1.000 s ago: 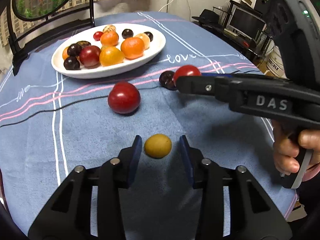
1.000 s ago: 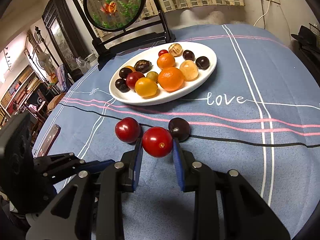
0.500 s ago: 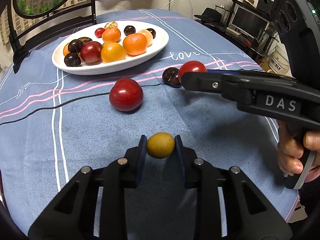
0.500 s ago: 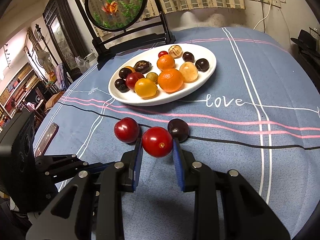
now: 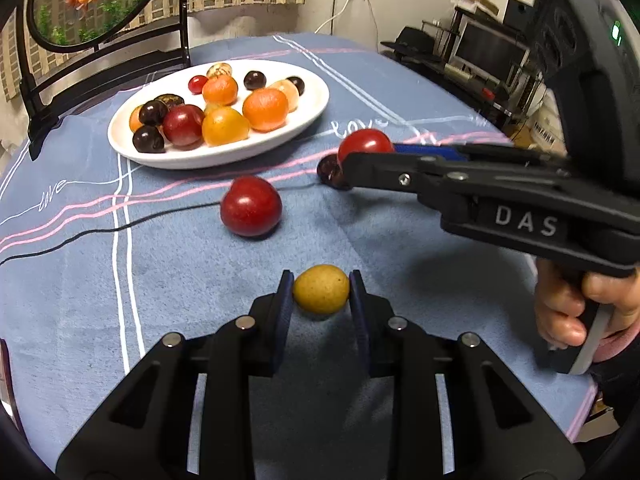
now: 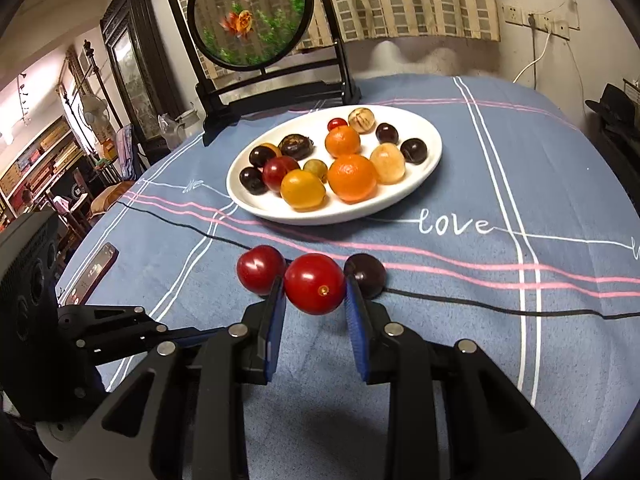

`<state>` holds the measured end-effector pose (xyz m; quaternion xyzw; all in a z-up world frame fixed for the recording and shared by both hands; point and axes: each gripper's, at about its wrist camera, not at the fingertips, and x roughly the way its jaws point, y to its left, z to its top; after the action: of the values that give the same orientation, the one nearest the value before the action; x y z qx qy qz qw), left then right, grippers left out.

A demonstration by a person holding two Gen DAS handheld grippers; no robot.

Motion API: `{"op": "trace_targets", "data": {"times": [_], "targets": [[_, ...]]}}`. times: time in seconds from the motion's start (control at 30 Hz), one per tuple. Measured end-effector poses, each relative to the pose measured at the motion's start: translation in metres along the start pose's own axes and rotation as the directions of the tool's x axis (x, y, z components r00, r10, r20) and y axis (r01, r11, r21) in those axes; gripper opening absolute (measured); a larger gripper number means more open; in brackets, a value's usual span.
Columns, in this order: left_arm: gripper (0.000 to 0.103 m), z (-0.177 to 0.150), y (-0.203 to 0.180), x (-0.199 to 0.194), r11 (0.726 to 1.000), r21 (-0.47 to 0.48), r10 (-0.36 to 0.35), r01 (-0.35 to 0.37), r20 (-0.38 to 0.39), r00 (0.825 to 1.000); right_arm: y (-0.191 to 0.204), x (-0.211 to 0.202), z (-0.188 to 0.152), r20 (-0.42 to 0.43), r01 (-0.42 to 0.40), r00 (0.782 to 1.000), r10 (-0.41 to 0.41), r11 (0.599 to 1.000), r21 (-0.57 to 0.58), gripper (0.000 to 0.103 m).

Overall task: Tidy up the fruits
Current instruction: 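Place the yellow fruit and tomato on the white plate and open both tools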

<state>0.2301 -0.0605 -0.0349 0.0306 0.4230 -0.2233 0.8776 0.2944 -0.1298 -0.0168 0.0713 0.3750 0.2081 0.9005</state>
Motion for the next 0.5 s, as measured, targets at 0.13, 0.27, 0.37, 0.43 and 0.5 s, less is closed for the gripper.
{"op": "trace_targets", "data": {"times": [0.13,0.27,0.37,0.43,0.5], "targets": [[0.029,0.021,0.023,-0.018,0.997,-0.072,-0.009,0.014,0.065,0.998,-0.007,0.000,0.014,0.037,0.008,0.999,-0.009,1.000,0.013,0.030],[0.028,0.055,0.051,-0.029,0.990,-0.121,0.090,-0.073,0.140,0.986,-0.014,0.010,0.034,0.081,0.051,0.995,-0.051,0.999,0.003,0.030],[0.028,0.084,0.069,-0.021,0.982,-0.152,0.136,-0.112,0.161,0.977,-0.022,0.027,0.055,0.095,0.048,0.994,-0.050,0.999,0.019,0.030],[0.028,0.108,0.077,-0.007,0.976,-0.142,0.186,-0.163,0.175,0.967,-0.027,0.041,0.071,0.099,0.048,0.994,-0.051,0.998,0.028,0.030],[0.028,0.123,0.080,0.007,0.971,-0.135,0.217,-0.196,0.166,0.962,-0.031,0.056,0.085,0.093,0.048,0.994,-0.050,0.999,0.020,0.030]]}}
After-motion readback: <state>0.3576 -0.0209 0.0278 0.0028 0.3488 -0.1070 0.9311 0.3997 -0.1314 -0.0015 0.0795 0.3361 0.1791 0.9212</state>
